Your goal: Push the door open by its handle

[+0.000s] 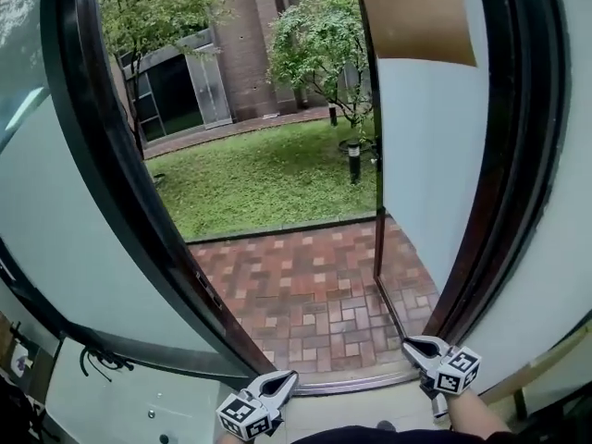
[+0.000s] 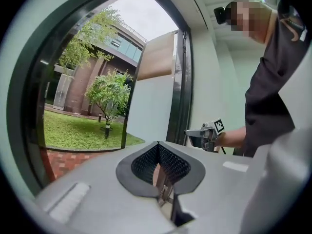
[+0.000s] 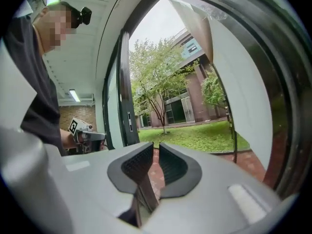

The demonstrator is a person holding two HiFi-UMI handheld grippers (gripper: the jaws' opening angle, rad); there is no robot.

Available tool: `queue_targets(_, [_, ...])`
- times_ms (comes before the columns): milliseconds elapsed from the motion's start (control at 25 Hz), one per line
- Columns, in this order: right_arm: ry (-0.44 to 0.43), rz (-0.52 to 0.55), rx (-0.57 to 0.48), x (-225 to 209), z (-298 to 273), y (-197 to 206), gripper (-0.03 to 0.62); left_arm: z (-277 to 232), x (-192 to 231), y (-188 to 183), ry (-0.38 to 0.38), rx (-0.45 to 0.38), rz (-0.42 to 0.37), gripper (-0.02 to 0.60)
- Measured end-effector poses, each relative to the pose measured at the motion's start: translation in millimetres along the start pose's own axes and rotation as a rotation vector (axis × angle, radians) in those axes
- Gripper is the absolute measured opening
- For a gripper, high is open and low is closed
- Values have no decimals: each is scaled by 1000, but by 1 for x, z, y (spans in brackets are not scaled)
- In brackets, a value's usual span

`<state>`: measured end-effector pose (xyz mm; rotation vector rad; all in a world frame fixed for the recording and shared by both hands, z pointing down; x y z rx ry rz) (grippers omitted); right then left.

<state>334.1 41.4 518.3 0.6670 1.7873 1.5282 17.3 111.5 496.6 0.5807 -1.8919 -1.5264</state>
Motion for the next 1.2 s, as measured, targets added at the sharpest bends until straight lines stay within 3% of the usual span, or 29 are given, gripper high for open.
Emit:
queue_targets(120, [43, -29, -7, 31, -3, 1, 3, 30, 16, 5, -26, 0, 18, -2])
queue_targets(280, [10, 16, 7, 48, 9, -7, 2, 38, 9, -1, -41, -42, 17, -2])
queue_targets(440, [-7, 16, 12, 46, 20, -15, 2, 39, -2, -10, -63, -88, 30, -2])
queue_targets(760, [-2, 27, 44, 22, 51, -11, 2, 16, -30, -12, -48, -104, 22, -2])
queue_targets(1200, [-35, 71, 54, 23, 45, -19, 2, 15, -34, -12, -70, -107, 18, -2])
Point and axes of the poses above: the fingertips, and each gripper's own axes: z backward along the fingers, x to its left, y out of its underside, the point moved 4 cm from there along z, backward along the fingers, and after that the axes turned 2 degrees about z, right-handed, at the moved point
